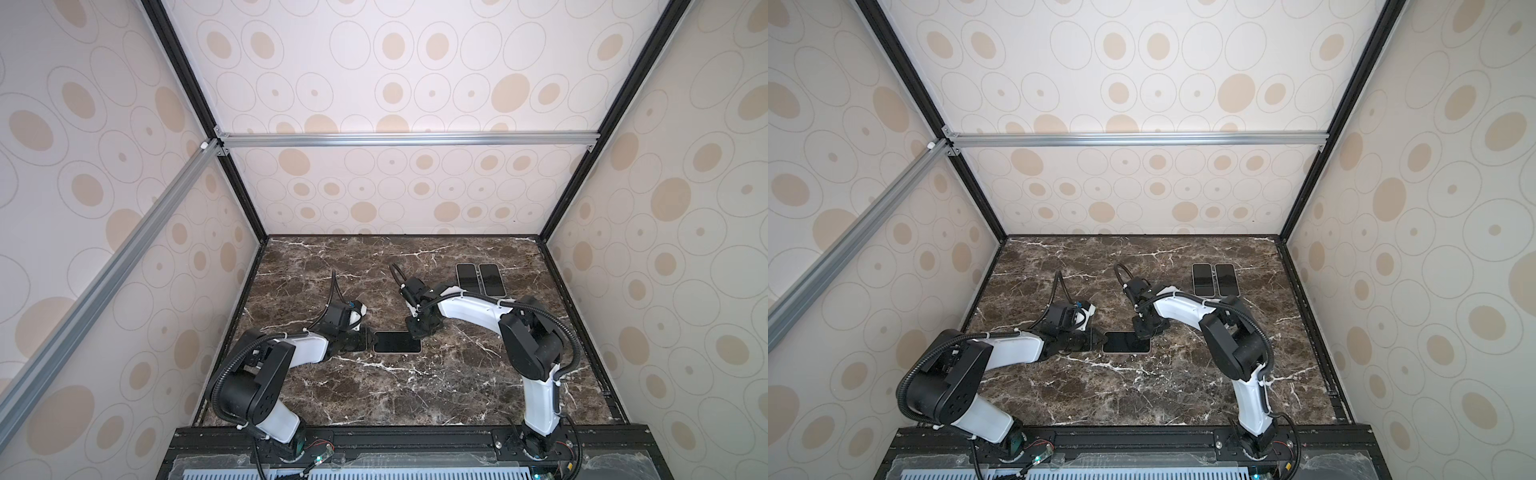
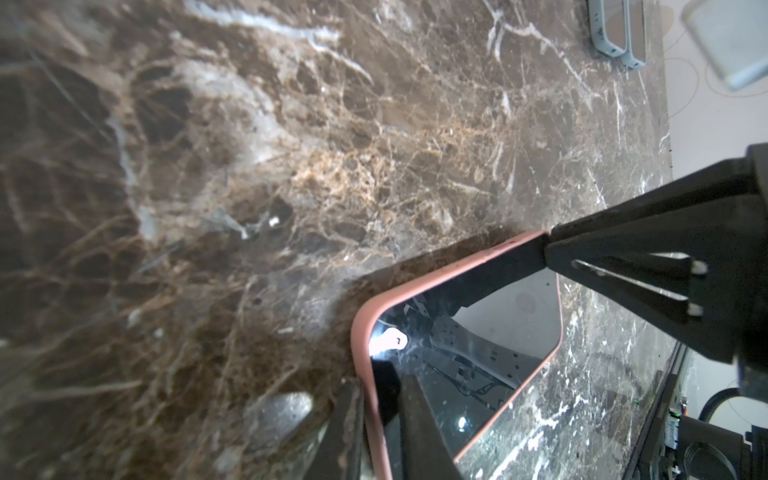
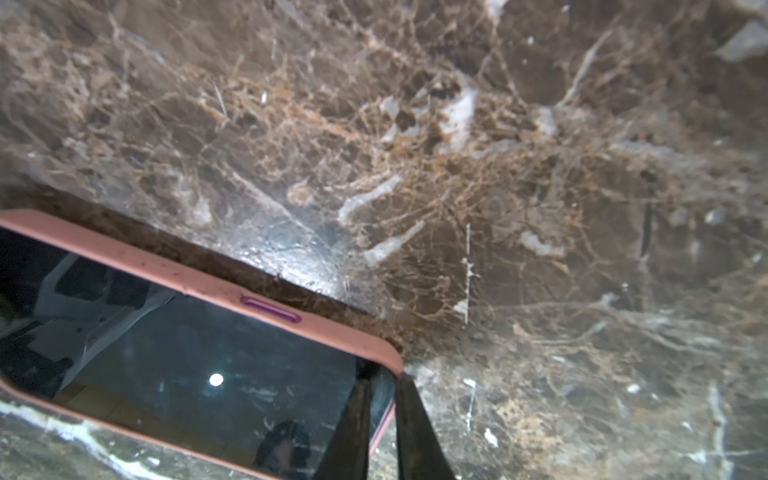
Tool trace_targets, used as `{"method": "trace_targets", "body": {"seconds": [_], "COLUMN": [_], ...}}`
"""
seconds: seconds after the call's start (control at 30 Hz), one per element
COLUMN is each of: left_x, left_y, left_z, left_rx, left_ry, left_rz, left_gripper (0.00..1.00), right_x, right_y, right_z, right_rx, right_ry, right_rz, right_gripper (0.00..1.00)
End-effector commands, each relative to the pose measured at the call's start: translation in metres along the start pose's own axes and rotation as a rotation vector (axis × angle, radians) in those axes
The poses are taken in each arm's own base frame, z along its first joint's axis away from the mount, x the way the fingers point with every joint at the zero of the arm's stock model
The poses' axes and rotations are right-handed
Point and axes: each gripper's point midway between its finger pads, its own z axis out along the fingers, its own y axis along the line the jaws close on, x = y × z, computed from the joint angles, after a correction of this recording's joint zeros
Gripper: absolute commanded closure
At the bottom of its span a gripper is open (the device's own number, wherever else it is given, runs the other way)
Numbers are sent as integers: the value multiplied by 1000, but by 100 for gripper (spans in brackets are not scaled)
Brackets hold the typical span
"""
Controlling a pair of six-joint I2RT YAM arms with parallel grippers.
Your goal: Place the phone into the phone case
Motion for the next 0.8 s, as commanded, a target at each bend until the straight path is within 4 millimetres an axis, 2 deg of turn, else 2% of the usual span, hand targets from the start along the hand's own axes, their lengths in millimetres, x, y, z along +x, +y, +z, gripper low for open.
{"method": "trace_targets", "body": {"seconds": [0.0,0.2,0.23,0.33,0.43,0.57,0.67,0.77], "left_x": [11,2,-1,-8,-21,-32,-38,-42], "left_y": [0,1,6,13,15,17,21,24], "left_z": [-5,-15,-17,-25,-38,-57,-72,-87], "left_rx": [-14,-45,-77,-129,-150,-202,-244,-284], "left_ry": [24,-17,-36,-86,-167,-240,-291,-346], "left_rz": [-1,0,-1,-8,-18,-6,-2,-3], "left_gripper": [82,81,81,81,75,67,54,38], "right_x": [78,72,70,61,46,25,13,3], "right_y": [-31,-29,-27,-17,-9,4,9,7], "right_z": [86,72,68,51,27,-8,-26,-37], "right_rx": [144,130,119,40,-52,-152,-176,-155], "right_ry": [286,278,272,255,198,98,22,-30], "right_rz": [-35,-68,-78,-86,-83,-176,-320,-451], "right_gripper": [81,80,78,75,71,54,35,16]}}
